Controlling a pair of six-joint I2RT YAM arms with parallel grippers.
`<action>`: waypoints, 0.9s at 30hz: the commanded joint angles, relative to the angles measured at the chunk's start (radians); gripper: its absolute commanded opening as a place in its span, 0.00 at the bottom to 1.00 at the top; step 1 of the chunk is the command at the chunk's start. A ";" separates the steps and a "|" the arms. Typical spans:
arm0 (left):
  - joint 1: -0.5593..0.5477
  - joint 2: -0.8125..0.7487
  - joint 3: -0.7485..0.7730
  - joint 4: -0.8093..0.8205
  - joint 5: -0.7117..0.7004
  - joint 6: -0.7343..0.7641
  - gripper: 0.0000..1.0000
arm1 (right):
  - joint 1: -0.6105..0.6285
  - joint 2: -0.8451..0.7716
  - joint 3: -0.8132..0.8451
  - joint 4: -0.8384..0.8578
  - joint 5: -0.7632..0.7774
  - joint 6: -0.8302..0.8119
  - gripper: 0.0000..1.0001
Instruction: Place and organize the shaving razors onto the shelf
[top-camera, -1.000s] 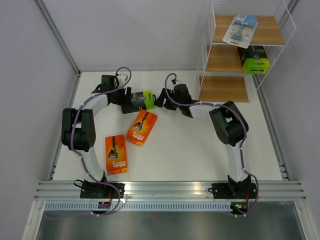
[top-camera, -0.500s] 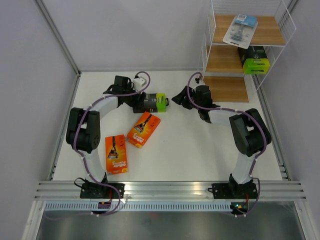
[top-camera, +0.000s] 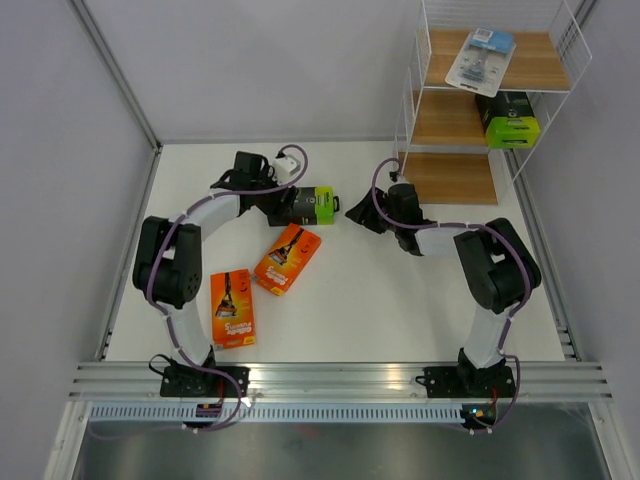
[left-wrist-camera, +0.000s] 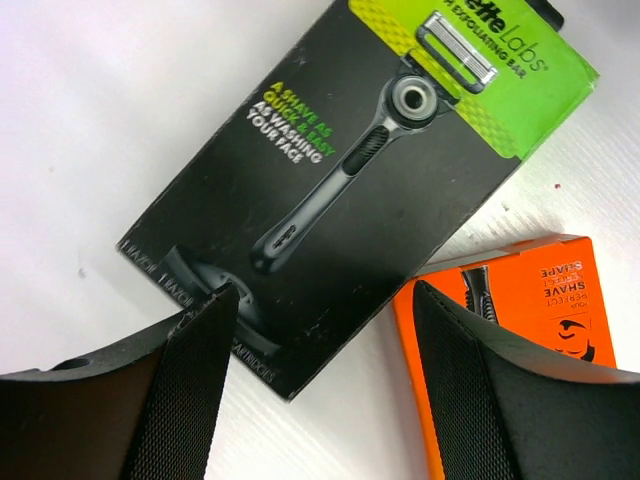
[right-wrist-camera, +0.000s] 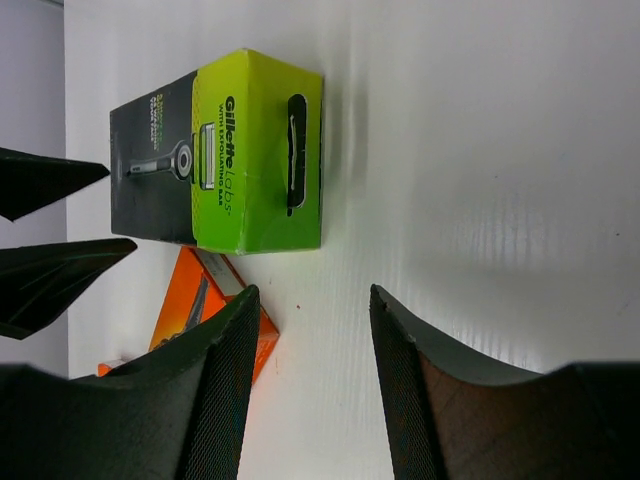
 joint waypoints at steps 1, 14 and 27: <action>0.003 -0.113 0.042 0.006 -0.111 -0.101 0.79 | 0.036 -0.031 0.015 0.035 0.031 -0.059 0.54; -0.095 0.231 0.545 -0.127 -0.342 -0.759 0.90 | 0.135 -0.219 -0.137 0.040 0.116 -0.132 0.56; -0.141 0.353 0.587 -0.207 -0.275 -0.658 0.84 | 0.136 -0.455 -0.316 -0.048 0.314 -0.156 0.61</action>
